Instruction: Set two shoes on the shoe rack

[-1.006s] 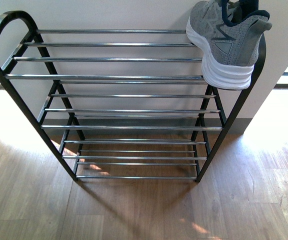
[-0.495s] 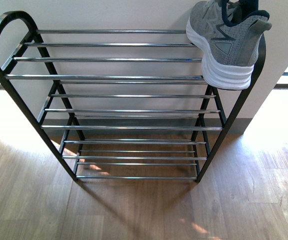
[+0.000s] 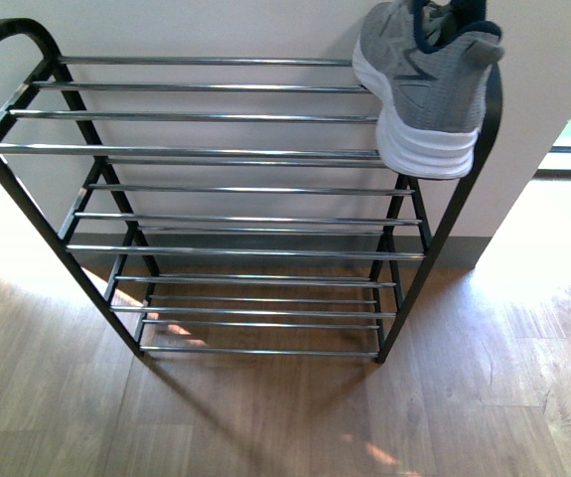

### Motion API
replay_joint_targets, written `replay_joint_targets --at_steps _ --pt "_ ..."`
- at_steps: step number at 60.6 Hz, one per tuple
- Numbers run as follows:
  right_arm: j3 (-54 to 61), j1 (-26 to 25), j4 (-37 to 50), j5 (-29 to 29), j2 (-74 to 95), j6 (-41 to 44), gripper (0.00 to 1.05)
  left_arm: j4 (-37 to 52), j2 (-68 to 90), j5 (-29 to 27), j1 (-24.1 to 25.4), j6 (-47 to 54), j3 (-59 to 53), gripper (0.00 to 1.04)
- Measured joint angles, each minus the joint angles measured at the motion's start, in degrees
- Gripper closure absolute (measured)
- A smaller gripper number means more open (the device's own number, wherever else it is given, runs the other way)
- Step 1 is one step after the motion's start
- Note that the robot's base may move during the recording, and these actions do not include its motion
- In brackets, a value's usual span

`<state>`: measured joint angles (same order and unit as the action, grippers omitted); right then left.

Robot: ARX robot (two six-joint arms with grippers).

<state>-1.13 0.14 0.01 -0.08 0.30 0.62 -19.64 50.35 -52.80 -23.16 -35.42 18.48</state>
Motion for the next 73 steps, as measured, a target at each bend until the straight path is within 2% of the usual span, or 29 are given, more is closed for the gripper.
replay_joint_targets --at_steps 4,6,8,15,20,24,29,38,53,68,73 --pt "0.0 0.0 0.0 0.0 0.0 0.0 0.2 0.0 0.0 0.1 0.0 0.0 0.0 1.03" --pt "0.0 0.0 0.0 0.0 0.0 0.0 0.12 0.0 0.0 0.3 0.0 0.0 0.0 1.03" --pt "0.0 0.0 0.0 0.1 0.0 -0.1 0.08 3.8 -0.4 0.7 -0.2 1.3 -1.2 1.03" --pt "0.0 0.0 -0.1 0.4 0.0 -0.2 0.09 23.8 5.6 6.8 -1.9 0.1 -0.5 1.03" --pt "0.0 0.0 -0.1 0.2 0.0 -0.2 0.09 30.1 14.5 12.3 -2.5 -2.4 6.3 1.03" --pt "0.0 0.0 -0.1 0.2 0.0 -0.2 0.09 32.0 21.5 14.1 -3.5 -3.4 13.0 1.03" --pt "0.0 0.0 -0.1 0.2 0.0 -0.2 0.09 31.5 28.9 16.6 -4.1 -5.3 21.1 1.03" --pt "0.0 0.0 -0.1 0.2 0.0 -0.2 0.09 24.5 47.4 24.0 -4.0 -11.4 40.0 1.03" --pt "0.0 0.0 -0.1 0.2 0.0 -0.2 0.09 15.9 63.7 34.2 -3.6 -20.1 60.3 1.03" --pt "0.0 0.0 -0.1 0.2 0.0 -0.2 0.09 13.4 69.3 36.2 -1.8 -23.9 66.7 1.03" --pt "0.0 0.0 -0.1 0.2 0.0 -0.2 0.09 12.0 71.8 34.9 -0.9 -24.7 69.2 1.03"
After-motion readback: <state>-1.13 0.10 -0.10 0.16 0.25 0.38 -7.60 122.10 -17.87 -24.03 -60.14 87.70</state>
